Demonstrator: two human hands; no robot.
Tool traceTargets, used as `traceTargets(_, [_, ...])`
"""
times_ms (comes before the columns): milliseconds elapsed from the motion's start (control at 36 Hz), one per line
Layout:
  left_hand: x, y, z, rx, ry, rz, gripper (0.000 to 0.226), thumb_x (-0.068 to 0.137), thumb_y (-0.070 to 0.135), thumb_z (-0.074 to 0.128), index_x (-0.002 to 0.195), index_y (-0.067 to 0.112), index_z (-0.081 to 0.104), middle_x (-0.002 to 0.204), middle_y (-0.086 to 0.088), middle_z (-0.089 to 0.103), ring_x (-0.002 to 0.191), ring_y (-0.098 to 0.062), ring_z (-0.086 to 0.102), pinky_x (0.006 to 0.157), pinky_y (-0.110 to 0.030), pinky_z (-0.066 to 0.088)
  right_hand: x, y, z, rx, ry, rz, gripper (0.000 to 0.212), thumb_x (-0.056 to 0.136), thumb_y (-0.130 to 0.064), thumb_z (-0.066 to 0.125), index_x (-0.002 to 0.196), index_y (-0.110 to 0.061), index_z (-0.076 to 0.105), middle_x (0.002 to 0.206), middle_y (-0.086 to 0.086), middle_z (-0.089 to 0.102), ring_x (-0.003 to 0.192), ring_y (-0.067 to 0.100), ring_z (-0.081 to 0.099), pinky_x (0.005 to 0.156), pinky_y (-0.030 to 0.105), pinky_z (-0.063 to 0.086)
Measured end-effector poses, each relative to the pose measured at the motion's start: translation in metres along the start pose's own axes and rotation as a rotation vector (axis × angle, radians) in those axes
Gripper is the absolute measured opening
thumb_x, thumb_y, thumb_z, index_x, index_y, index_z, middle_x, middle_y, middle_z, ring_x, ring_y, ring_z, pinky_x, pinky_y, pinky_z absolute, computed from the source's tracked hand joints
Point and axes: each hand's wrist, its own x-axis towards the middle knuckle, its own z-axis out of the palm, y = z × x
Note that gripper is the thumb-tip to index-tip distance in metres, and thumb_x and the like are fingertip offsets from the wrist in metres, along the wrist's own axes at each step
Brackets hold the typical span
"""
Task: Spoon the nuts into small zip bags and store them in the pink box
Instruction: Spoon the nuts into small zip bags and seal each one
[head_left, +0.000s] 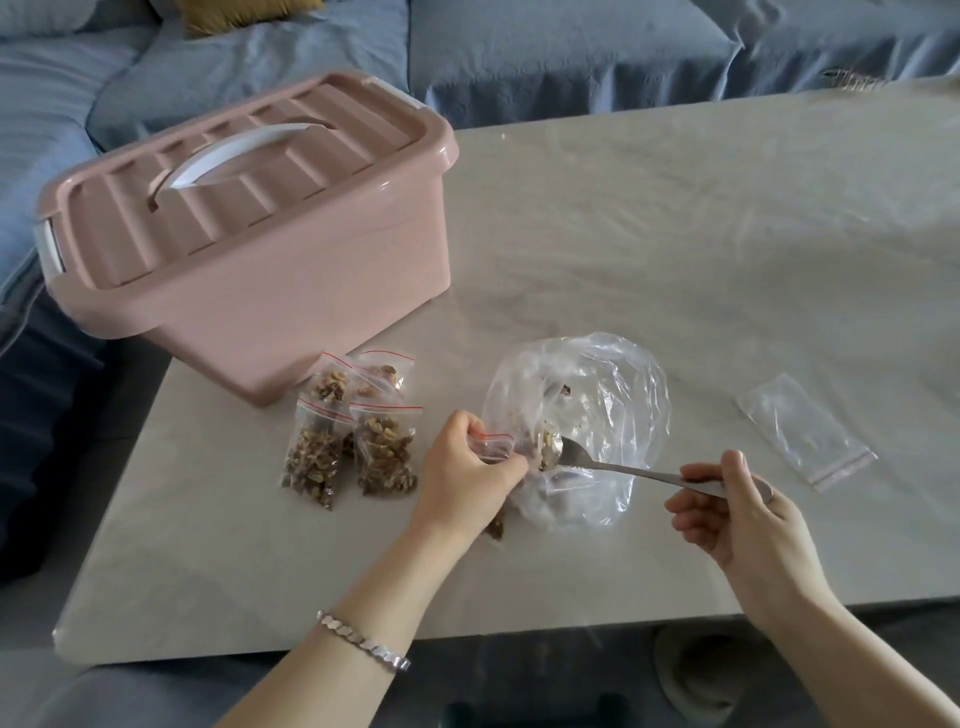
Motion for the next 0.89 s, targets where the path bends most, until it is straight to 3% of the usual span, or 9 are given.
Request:
traceTargets(278, [0.002,-0.005,-0.015,0.142,0.086,-0.005,0.026,0.075,0.013,0.064,0.085,0.013,0.04,0.078,0.002,0.056,0.057,-0.007,0.046,0.045,-0.007,0.036,0.002,0.002,-0.002,0.073,-0.005,0.023,0.043,0.098,-0.035,0.037,0.081,-0.003,0.06,0.05,0.007,0.061,0.04,0.012,0.053,0.041,0.017,0.047])
traceTargets(389, [-0.002,-0.01,-0.02,0.144,0.128,0.052,0.028,0.076,0.016,0.065,0.088,0.014,0.04,0.083,0.002,0.056,0.068,-0.012,0.052,0.053,-0.014,0.037,0.001,-0.005,-0.003,0.026,0.024,-0.041,0.043,0.098,-0.035,0.037,0.079,-0.004,0.06,0.049,0.007,0.061,0.039,0.012,0.052,0.039,0.017,0.045])
traceTargets(472, [-0.008,-0.011,-0.021,0.123,0.192,0.175,0.031,0.075,0.015,0.067,0.088,0.014,0.039,0.087,-0.004,0.055,0.079,-0.021,0.054,0.065,-0.029,0.043,-0.001,-0.017,-0.005,-0.017,0.052,-0.11,0.044,0.099,-0.034,0.036,0.077,-0.004,0.059,0.048,0.008,0.061,0.036,0.011,0.051,0.037,0.016,0.043])
traceTargets(611, [-0.015,-0.013,-0.018,0.086,0.199,0.346,0.03,0.071,0.024,0.066,0.088,0.014,0.042,0.085,-0.001,0.052,0.08,-0.018,0.052,0.068,-0.028,0.045,-0.007,-0.043,-0.003,-0.061,0.071,-0.235,0.045,0.1,-0.032,0.034,0.074,-0.004,0.058,0.046,0.007,0.06,0.035,0.012,0.049,0.036,0.015,0.039])
traceTargets(750, [-0.014,-0.023,-0.005,0.053,0.107,0.37,0.031,0.07,0.027,0.066,0.089,0.022,0.041,0.084,0.004,0.052,0.08,-0.017,0.054,0.071,-0.029,0.048,-0.01,-0.068,0.011,-0.131,0.027,-0.29,0.045,0.1,-0.03,0.034,0.071,-0.004,0.057,0.043,0.008,0.057,0.031,0.014,0.046,0.034,0.015,0.035])
traceTargets(889, [-0.011,-0.029,-0.001,-0.055,0.094,0.348,0.038,0.071,0.026,0.074,0.089,0.032,0.042,0.085,0.015,0.051,0.079,-0.004,0.056,0.071,-0.026,0.052,-0.015,-0.082,0.035,-0.237,-0.057,-0.347,0.044,0.099,-0.028,0.036,0.068,-0.005,0.058,0.043,0.009,0.058,0.031,0.017,0.047,0.033,0.019,0.036])
